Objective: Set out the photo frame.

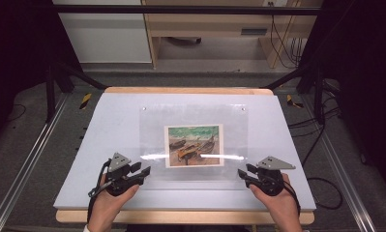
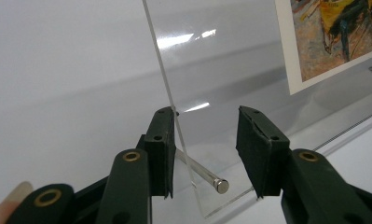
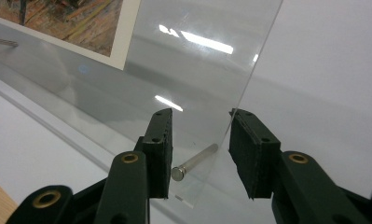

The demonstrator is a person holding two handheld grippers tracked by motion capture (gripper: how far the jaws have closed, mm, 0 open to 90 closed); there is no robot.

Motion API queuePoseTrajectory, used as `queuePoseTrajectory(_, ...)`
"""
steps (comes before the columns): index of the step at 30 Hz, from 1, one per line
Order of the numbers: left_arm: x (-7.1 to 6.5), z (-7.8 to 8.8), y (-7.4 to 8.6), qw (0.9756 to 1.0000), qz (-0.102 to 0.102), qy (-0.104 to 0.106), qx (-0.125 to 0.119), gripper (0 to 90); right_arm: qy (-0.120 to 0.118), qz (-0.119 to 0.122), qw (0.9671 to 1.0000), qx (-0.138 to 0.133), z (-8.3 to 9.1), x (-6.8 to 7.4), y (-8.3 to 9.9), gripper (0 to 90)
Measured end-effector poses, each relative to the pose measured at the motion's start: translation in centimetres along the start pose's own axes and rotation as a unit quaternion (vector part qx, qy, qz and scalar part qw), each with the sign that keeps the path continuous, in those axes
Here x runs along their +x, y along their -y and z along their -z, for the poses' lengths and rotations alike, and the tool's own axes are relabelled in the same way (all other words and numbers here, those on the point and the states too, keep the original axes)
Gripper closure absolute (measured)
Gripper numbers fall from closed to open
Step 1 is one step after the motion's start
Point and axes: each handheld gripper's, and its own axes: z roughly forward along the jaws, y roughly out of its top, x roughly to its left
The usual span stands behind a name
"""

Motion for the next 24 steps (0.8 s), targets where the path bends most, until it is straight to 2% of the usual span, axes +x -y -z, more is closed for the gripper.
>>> queuePoseTrajectory(24,-0.23,0.31,0.48,1.0,-0.009,0.0,-0.002,58.3,0.003,-0.006,1.0,0.003,0.37,0.25,0.53,65.1)
